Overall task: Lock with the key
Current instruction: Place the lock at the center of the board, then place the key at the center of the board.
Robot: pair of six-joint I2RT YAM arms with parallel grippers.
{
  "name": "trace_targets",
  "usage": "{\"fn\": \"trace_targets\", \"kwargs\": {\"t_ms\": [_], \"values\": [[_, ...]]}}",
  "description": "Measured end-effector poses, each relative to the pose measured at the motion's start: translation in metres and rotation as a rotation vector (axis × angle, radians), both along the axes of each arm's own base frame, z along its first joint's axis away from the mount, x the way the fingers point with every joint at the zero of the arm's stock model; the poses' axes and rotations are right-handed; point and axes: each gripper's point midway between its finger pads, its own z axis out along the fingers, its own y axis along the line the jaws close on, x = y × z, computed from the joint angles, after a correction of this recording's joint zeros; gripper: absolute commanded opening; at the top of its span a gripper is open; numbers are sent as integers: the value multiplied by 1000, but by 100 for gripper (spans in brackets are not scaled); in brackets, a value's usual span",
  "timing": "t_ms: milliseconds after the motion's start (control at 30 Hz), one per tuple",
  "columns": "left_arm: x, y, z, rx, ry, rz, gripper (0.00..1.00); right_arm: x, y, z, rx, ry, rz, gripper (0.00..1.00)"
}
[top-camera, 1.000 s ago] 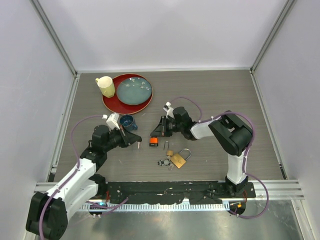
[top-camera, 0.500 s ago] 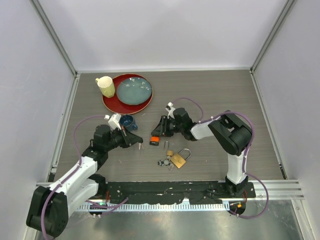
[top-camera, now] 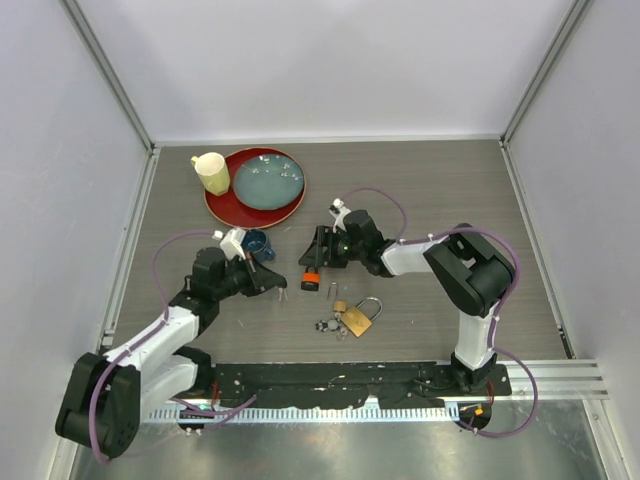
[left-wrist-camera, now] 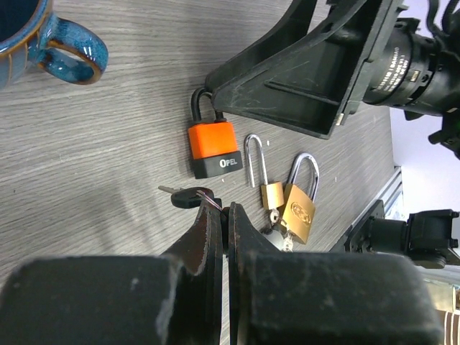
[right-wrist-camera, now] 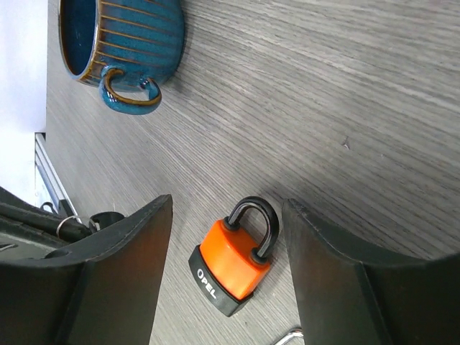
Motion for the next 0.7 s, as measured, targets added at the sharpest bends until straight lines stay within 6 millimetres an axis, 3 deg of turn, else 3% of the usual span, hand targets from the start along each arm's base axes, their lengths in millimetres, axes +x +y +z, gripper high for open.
{"fn": "trace_targets", "kwargs": {"t_ms": [400,700], "values": [[11,-8,-14,7,37,-32,0,3,-13,8,-82,-32,-26,74],[33,-21,-3,18,-2,-104,0,8,-27,61,-50,-130,-56,88]]}}
